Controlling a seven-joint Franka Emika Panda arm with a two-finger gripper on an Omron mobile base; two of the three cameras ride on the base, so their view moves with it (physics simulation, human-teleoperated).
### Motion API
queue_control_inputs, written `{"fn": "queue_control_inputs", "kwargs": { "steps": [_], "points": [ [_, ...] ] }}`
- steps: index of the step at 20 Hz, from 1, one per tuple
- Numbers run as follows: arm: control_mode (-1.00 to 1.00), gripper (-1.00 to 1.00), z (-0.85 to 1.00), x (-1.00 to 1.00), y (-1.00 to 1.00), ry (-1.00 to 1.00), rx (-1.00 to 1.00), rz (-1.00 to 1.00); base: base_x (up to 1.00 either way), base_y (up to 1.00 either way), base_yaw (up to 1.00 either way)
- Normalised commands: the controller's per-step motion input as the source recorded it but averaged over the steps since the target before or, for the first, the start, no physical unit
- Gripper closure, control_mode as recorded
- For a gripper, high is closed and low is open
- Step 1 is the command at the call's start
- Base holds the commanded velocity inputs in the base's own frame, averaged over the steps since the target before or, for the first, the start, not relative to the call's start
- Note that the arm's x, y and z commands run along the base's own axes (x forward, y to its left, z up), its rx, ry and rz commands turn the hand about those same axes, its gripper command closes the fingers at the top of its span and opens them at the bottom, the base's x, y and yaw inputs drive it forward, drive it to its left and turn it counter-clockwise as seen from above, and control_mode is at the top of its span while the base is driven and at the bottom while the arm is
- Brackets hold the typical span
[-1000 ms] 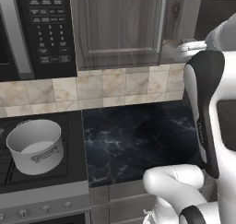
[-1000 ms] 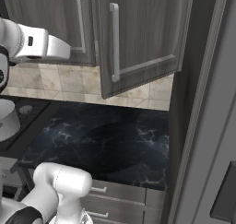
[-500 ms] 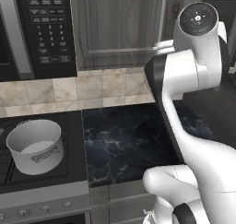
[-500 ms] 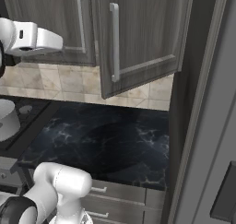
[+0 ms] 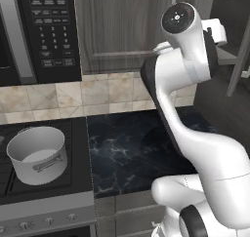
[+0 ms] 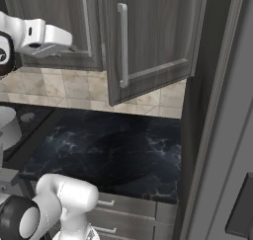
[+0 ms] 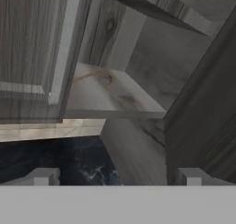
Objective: Open the cabinet and move the ladle to the pot. Then close the cabinet.
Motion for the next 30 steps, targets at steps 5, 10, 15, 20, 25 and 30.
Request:
{"fn": "queue_control_inputs", "kwargs": {
  "steps": [5,10,15,20,25,30],
  "points": [
    [-1.0,-1.0,0.0,0.24,-0.25,0.06,-0.07,-0.08,0.0,0.0,0.0],
    [-1.0,-1.0,0.0,0.24,-0.32,0.03,-0.06,-0.06,0.0,0.0,0.0],
    [-1.0,-1.0,-0.09,0.27,-0.2,0.0,-0.06,-0.04,0.0,0.0,0.0],
    [-1.0,-1.0,-0.02,0.12,-0.28,0.0,-0.05,-0.04,0.0,0.0,0.0],
    [-1.0,-1.0,0.0,0.02,-0.43,0.01,-0.04,-0.05,0.0,0.0,0.0],
    [-1.0,-1.0,0.0,0.0,-0.39,0.02,-0.04,-0.04,0.0,0.0,0.0]
  ]
}}
